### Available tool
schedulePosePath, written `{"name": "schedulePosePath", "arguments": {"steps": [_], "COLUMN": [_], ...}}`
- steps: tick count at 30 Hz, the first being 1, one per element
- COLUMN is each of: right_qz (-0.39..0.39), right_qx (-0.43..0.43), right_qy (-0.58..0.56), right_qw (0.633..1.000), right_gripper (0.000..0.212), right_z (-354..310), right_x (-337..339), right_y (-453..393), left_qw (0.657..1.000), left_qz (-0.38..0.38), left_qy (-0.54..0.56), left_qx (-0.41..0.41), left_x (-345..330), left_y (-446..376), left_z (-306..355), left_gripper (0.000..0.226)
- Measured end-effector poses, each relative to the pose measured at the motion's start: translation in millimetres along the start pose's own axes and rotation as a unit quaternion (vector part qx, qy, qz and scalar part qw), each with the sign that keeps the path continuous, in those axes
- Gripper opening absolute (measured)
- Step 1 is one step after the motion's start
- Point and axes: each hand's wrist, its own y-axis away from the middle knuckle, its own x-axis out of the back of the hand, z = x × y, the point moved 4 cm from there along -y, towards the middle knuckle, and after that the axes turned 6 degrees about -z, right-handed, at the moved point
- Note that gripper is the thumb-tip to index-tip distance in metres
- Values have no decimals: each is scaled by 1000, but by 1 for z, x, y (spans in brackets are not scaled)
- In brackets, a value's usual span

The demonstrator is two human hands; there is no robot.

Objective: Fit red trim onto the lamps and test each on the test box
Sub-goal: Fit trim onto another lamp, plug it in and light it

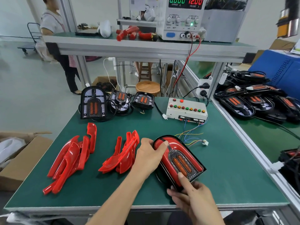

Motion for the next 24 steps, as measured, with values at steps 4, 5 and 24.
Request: {"name": "schedulePosePath", "arguments": {"steps": [4, 5, 24], "right_qz": [-4, -3, -72], "right_qx": [5, 12, 195], "right_qy": [-18, -21, -35], "right_qw": [1000, 1000, 977], "right_gripper": [36, 36, 15], "right_z": [0, -1, -32], "right_x": [-11, -12, -38], "right_y": [3, 3, 6], "left_qw": [998, 997, 923], "left_qz": [0, -11, -55], "left_qy": [56, 75, 380], "left_qx": [2, 5, -40], "left_x": [2, 1, 13], "left_y": [-1, -2, 3], "left_z": [-1, -2, 30], "left_gripper": [57, 51, 32]}}
